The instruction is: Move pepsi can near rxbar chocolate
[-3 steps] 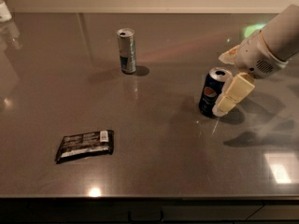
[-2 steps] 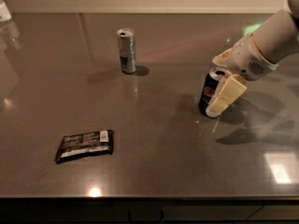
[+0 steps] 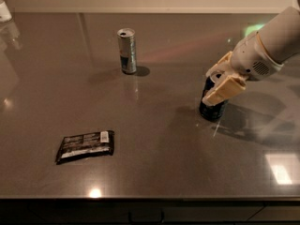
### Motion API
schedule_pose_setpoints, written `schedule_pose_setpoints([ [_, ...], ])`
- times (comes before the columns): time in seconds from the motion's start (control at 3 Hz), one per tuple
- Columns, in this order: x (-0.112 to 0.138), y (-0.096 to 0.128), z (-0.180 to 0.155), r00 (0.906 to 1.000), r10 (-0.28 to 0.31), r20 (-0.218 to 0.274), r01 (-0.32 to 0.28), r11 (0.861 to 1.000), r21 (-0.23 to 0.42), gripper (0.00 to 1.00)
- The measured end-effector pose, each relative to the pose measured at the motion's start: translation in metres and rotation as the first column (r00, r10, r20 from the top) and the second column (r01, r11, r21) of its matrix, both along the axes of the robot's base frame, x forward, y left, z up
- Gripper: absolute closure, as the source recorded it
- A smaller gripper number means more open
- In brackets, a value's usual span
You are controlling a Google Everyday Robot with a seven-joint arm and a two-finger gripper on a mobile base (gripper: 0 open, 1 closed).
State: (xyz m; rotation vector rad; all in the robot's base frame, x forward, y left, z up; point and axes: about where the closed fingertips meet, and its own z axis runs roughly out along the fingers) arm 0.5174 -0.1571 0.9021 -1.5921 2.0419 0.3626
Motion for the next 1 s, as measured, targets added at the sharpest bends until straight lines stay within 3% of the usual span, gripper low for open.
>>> schedule_pose_setpoints([
  [0.33,-0.005,-0.001,0.008,0.9999,0.009,0.01,-0.009,1.0,0.005,0.64],
  [0.67,-0.016,0.018,0.022,0.9981,0.061,0.009,-0.061,0.998,0.035,0.95],
  [1.0,-0.031,0.042,0.027,0.9916,0.129,-0.014,-0.127,0.988,0.082,1.0],
])
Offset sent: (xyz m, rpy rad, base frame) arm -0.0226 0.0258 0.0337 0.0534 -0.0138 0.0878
